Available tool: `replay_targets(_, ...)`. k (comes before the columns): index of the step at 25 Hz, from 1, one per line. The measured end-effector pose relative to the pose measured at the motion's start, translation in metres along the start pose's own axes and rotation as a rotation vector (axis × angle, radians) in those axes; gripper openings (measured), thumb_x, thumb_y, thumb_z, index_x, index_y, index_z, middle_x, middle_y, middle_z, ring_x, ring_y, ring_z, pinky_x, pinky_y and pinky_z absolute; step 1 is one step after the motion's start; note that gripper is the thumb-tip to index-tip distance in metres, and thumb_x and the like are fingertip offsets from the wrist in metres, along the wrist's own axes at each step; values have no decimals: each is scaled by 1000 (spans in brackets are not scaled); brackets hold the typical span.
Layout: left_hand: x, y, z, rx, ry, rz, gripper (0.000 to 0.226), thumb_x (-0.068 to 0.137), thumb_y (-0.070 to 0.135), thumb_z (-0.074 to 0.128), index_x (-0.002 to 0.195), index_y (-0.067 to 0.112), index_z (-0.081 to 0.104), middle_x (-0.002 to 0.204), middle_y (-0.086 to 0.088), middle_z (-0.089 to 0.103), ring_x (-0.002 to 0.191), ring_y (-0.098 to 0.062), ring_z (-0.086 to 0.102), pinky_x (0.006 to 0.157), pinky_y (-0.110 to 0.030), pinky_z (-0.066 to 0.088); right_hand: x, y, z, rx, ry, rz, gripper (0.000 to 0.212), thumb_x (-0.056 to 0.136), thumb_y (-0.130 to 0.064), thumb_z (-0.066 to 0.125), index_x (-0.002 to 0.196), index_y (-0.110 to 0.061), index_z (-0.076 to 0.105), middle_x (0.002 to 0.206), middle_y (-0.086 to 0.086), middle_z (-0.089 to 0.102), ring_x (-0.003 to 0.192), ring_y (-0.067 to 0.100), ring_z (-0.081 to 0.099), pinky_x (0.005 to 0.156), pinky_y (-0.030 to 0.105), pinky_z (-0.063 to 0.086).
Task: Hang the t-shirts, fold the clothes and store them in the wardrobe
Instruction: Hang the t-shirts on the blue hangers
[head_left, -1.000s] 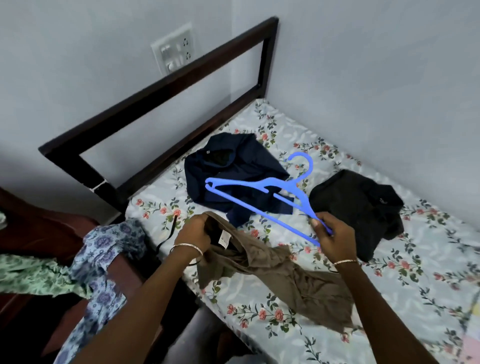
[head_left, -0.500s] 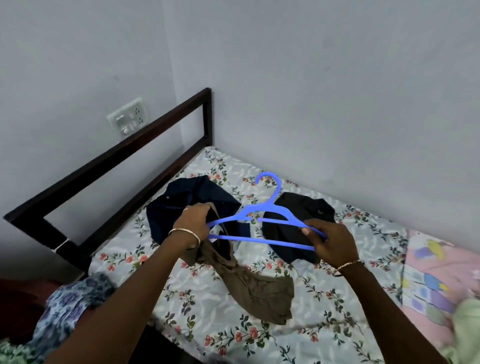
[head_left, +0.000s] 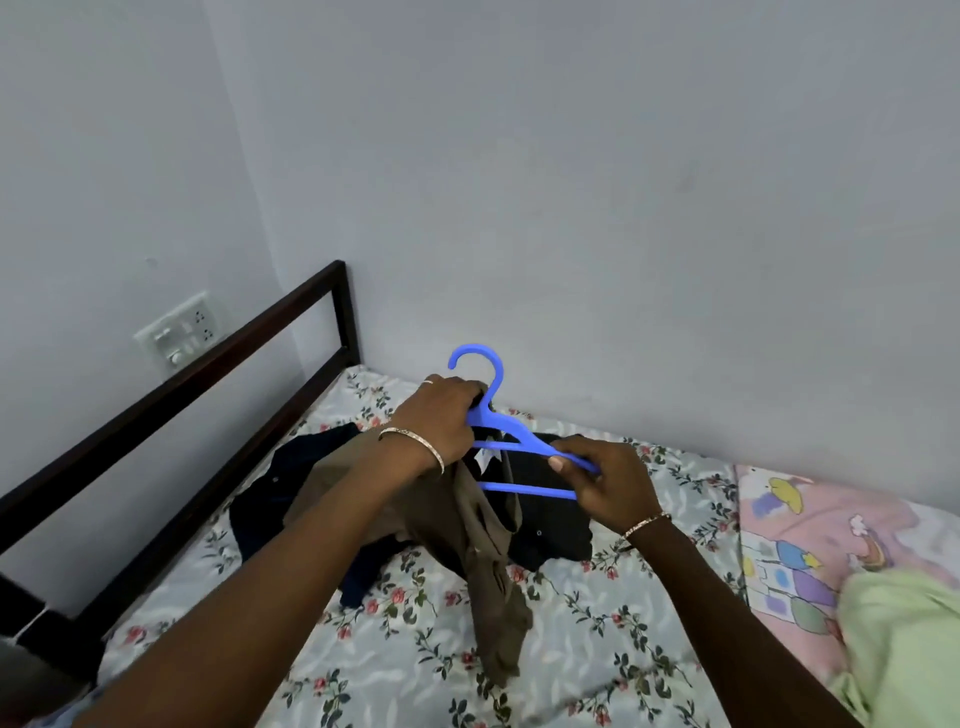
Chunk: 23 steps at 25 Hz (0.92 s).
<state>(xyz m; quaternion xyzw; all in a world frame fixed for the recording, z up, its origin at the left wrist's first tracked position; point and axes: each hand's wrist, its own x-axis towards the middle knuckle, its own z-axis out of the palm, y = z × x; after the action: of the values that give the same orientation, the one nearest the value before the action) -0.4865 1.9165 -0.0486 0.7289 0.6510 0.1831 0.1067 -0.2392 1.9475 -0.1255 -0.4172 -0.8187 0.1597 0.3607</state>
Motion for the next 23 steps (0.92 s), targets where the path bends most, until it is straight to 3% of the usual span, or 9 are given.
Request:
replay_targets(4, 13, 30, -26, -47, -108, 37, 31, 81, 18, 63, 112, 23, 66, 93, 4, 62, 90, -23, 59, 76, -32, 47, 11, 13, -39, 146, 16, 61, 27, 87, -49, 61, 96, -29, 77, 72, -6, 71, 67, 16, 68, 65, 40, 55)
replay_targets(7, 24, 48, -47, 131, -99, 141, 42, 79, 18, 63, 118, 33, 63, 97, 9, 67, 99, -23, 63, 84, -34, 46, 20, 18, -69, 192, 7, 36, 12, 90, -33, 68, 92, -26, 78, 68, -7, 68, 61, 9, 61, 60, 32, 49)
replay_targets(9, 35, 53, -56, 85, -10, 184, 51, 82, 16, 66, 128, 35, 59, 109, 8, 70, 104, -21, 62, 90, -36, 46, 27, 21, -84, 275, -4, 33, 9, 91, -20, 69, 91, -20, 78, 66, -11, 67, 57, 5, 55, 59, 22, 42)
replay_targets(11, 44, 56, -61, -39, 34, 178, 38, 85, 22, 68, 122, 32, 62, 102, 7, 69, 102, -22, 63, 89, -37, 49, 34, 23, -93, 369, 15, 29, 12, 90, -20, 66, 91, -17, 78, 67, -5, 68, 55, 5, 51, 59, 20, 42)
replay_targets(13, 53, 59, -63, 21, 55, 133, 13, 90, 37, 65, 97, 28, 59, 85, 9, 62, 90, -25, 61, 79, -37, 49, 40, 29, -99, 409, 35, 18, 15, 91, -22, 64, 92, -16, 78, 69, 4, 68, 54, 11, 51, 58, 23, 44)
replay_targets(15, 60, 63, -63, 122, 33, 87, 30, 95, 51, 54, 81, 25, 50, 76, 9, 53, 81, -25, 55, 73, -37, 46, 46, 33, -100, 415, 71, 31, 16, 91, -25, 65, 93, -17, 78, 69, -1, 68, 57, 12, 55, 62, 26, 45)
replay_targets(19, 68, 70, -64, 137, 117, 102, 30, 98, 52, 49, 92, 23, 55, 76, 8, 51, 80, -23, 53, 71, -36, 45, 46, 32, -86, -40, 458, 44, 23, 89, -26, 68, 112, -23, 69, 105, -9, 63, 94, 10, 56, 81, 30, 39)
replay_targets(21, 69, 73, -68, 144, 156, 116, 29, 98, 49, 51, 97, 21, 58, 75, 9, 51, 79, -23, 55, 67, -34, 42, 37, 21, -77, -101, 612, 17, 18, 85, -17, 67, 104, -19, 64, 103, -7, 59, 92, 13, 53, 80, 29, 38)
replay_targets(23, 70, 75, -71, 126, 189, 141, 28, 97, 48, 53, 98, 21, 59, 75, 8, 53, 78, -23, 56, 66, -34, 41, 30, 12, -64, 38, 524, -64, 11, 85, -10, 65, 92, -18, 63, 92, -9, 60, 84, 8, 53, 75, 22, 41)
